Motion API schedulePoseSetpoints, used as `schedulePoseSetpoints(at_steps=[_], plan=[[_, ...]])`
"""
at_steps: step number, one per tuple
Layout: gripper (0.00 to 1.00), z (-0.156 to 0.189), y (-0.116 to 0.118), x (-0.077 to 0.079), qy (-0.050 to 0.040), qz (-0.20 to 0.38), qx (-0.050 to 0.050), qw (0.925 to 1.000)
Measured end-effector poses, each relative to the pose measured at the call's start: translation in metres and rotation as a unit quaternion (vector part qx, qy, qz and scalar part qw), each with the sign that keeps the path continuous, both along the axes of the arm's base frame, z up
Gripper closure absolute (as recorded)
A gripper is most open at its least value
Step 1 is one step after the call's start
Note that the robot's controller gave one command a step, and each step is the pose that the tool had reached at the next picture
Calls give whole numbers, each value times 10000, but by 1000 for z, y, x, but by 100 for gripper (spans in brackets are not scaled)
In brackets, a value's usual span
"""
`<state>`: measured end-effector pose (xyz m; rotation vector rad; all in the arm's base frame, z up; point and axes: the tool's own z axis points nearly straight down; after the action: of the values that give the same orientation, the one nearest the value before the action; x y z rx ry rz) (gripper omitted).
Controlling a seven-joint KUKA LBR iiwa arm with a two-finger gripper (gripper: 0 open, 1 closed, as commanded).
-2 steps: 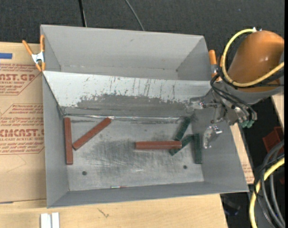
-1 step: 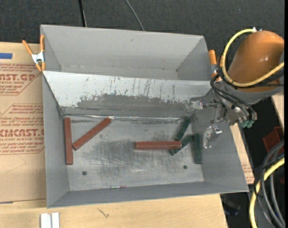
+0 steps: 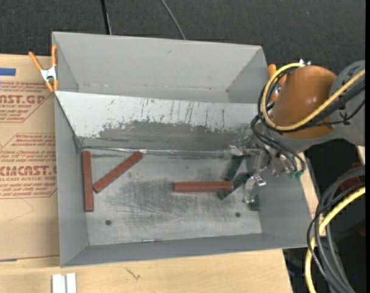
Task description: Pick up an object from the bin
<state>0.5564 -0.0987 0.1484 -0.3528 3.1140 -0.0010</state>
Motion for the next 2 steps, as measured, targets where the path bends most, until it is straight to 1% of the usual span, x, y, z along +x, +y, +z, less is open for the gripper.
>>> schedulePoseSetpoints(at_steps=[1, 2], plan=[[100, -72, 9, -4, 42, 672, -4, 9977], [100, -72, 9, -4, 42, 673, -5, 9977]])
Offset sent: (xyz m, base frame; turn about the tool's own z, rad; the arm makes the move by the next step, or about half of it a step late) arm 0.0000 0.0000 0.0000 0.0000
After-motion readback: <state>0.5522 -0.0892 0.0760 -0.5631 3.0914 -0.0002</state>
